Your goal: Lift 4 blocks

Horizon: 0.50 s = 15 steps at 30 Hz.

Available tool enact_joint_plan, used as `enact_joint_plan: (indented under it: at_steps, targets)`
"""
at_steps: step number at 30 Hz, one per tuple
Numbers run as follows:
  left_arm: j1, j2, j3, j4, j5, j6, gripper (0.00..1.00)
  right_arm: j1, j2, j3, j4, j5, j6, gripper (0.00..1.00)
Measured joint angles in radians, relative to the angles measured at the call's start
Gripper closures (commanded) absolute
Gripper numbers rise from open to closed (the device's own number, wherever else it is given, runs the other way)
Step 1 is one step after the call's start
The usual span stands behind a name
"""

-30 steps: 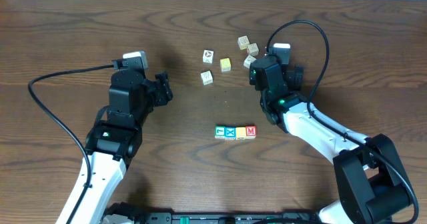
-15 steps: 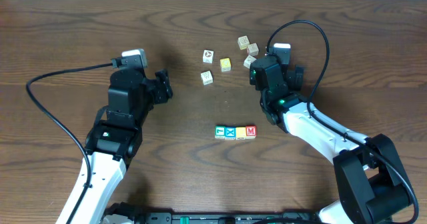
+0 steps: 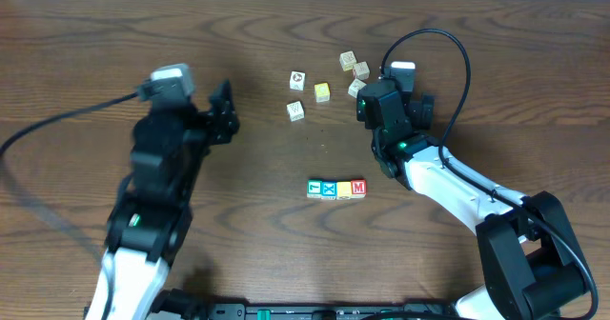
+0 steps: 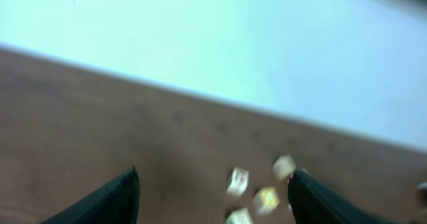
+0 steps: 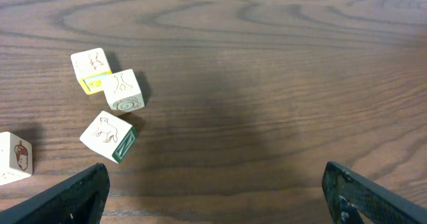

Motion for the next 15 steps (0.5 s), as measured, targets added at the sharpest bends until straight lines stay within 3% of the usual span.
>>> enact_joint_plan:
  at_steps: [10, 15]
  targets:
    - [0.058, -0.451, -0.148, -0.034, -0.069, 0.004, 0.28, 0.0, 0.0, 0.0, 0.0, 0.001, 0.0, 0.01]
    - [0.097, -0.607, -0.327, 0.098, -0.079, 0.004, 0.28, 0.0, 0.0, 0.0, 0.0, 0.002, 0.0, 0.01]
